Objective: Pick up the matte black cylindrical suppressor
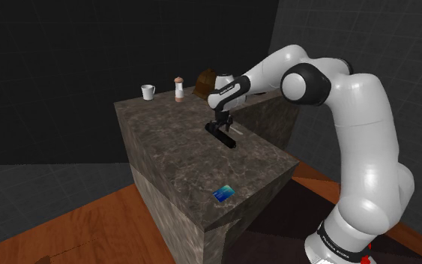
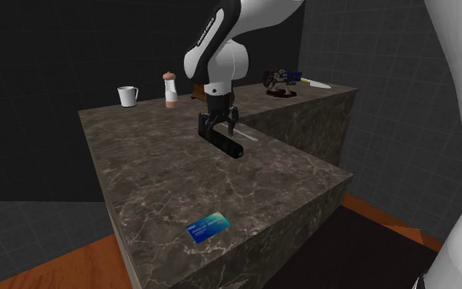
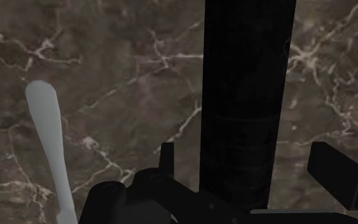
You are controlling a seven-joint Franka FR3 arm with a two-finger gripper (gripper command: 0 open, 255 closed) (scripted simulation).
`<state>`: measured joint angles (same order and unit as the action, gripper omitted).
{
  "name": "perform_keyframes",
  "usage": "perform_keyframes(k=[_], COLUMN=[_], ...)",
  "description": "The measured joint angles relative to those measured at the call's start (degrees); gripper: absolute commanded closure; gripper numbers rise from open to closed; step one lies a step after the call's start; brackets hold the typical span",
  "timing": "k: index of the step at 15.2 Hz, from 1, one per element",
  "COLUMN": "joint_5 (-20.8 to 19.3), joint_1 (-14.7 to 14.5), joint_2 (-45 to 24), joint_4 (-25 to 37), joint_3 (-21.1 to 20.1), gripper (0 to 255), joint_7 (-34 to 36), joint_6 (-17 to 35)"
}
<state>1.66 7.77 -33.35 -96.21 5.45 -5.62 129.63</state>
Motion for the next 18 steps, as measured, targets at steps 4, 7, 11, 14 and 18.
perform_keyframes(k=[4, 7, 11, 14, 18], joint_5=[0.18, 0.19, 0.19, 0.19, 0.11], joint_1=[0.20, 0.15, 0.15, 0.15, 0.13], joint_2=[-1.86, -2.23, -2.26, -2.25, -1.14], joint_4=[-0.04, 0.00, 0.05, 0.04, -0.15], joint_3=[-0.10, -0.13, -0.12, -0.11, -0.06], gripper=[0, 255, 255, 255, 255], joint_7=[-0.18, -0.09, -0.09, -0.08, -0.13], joint_6=[1.90, 2.25, 2.23, 2.25, 1.30])
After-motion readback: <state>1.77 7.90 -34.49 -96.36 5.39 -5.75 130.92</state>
